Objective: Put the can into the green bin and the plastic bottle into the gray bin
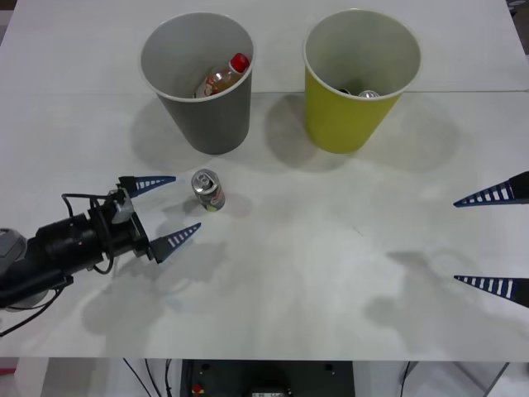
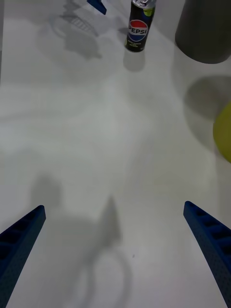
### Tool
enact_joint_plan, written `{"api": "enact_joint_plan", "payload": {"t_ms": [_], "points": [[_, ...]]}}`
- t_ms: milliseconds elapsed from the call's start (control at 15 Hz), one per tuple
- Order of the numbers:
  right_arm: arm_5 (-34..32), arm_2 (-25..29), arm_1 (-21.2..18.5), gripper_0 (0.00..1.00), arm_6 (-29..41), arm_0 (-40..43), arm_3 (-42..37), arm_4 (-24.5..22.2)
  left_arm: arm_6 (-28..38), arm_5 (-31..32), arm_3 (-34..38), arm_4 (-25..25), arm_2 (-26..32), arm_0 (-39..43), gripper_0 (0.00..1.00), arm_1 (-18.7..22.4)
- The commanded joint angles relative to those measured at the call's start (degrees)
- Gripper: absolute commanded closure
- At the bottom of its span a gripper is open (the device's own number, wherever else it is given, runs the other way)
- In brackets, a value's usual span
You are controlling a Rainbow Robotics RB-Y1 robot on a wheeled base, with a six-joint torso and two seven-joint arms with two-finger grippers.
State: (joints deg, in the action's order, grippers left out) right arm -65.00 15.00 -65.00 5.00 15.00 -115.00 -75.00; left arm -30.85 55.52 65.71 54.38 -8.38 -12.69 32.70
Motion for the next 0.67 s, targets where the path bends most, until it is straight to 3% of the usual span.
{"api": "enact_joint_plan", "payload": {"t_ms": [67, 667], "points": [[0.0, 0.0, 0.0, 0.0, 0.0, 0.0, 0.0, 0.0, 0.0, -0.8, -2.2, 0.2, -0.1, -1.5, 0.0, -2.0], [0.0, 0.0, 0.0, 0.0, 0.0, 0.0, 0.0, 0.0, -0.3, -4.3, -4.9, 3.0, -0.1, -4.3, 0.0, -8.2]]}}
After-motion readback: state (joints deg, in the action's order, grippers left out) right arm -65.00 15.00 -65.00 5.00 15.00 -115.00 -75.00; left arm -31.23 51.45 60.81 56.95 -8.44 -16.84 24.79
